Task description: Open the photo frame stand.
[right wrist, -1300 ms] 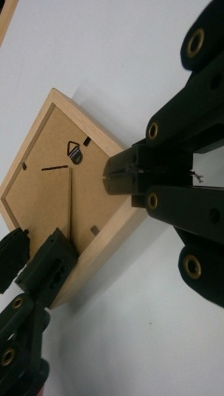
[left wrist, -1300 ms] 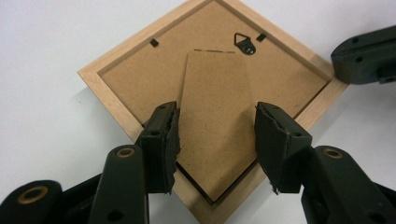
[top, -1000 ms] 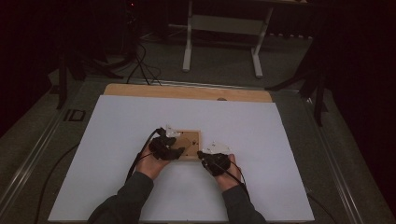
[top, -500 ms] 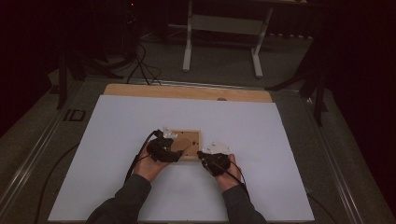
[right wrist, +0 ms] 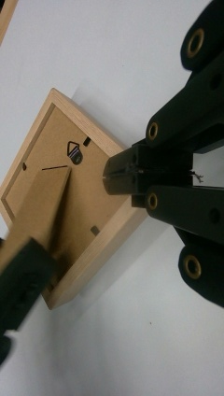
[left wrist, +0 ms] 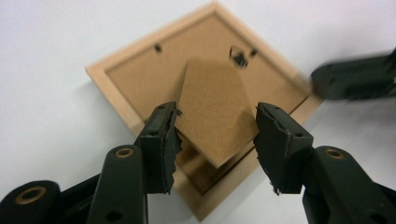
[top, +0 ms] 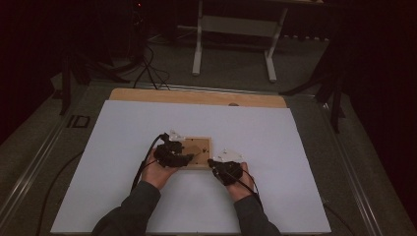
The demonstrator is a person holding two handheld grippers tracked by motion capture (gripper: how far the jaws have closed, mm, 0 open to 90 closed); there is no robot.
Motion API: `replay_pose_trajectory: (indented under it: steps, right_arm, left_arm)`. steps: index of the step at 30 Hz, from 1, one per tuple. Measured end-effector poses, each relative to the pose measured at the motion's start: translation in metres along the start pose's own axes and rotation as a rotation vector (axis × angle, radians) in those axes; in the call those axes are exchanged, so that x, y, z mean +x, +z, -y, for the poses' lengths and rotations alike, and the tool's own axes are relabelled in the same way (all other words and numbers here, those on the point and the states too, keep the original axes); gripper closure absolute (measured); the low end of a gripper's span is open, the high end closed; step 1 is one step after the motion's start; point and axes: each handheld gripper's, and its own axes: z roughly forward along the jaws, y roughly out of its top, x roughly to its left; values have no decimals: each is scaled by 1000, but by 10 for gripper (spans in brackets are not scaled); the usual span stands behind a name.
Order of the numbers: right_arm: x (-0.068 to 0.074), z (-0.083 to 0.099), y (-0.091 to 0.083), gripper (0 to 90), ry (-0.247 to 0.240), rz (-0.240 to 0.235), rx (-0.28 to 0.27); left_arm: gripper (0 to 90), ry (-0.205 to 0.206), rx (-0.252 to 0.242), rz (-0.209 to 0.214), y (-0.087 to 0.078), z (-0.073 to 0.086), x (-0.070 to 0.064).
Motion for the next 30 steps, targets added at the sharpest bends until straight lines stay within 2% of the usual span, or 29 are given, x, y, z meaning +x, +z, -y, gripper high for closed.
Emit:
replay_pose_trajectory:
  steps: [4,5,13,15,17,22,25,30]
  right_arm:
    - [0,0,0,899,1,0,0]
    - [0,0,0,899,3,-1,1]
    - [0,0,0,899,1,0,1]
    - [0,0,0,899,1,0,0]
    - [0,0,0,899,1,0,0]
    - [0,0,0,899,-1,0,1]
    - [0,0,0,899,-1,0,1]
    - [0,0,0,898,1,0,0]
  left_arm:
    - [499,-23,4,3,0,-7,-1]
    - [496,-46,10,20,0,-8,1]
    - [495,-100,50,54,2,-8,8]
    - [494,-133,60,67,4,-8,10]
    - [490,-146,69,78,5,-8,11]
    - [475,-157,78,82,7,-8,12]
    - [471,-155,104,86,9,-8,13]
    - [467,-172,109,95,11,-7,15]
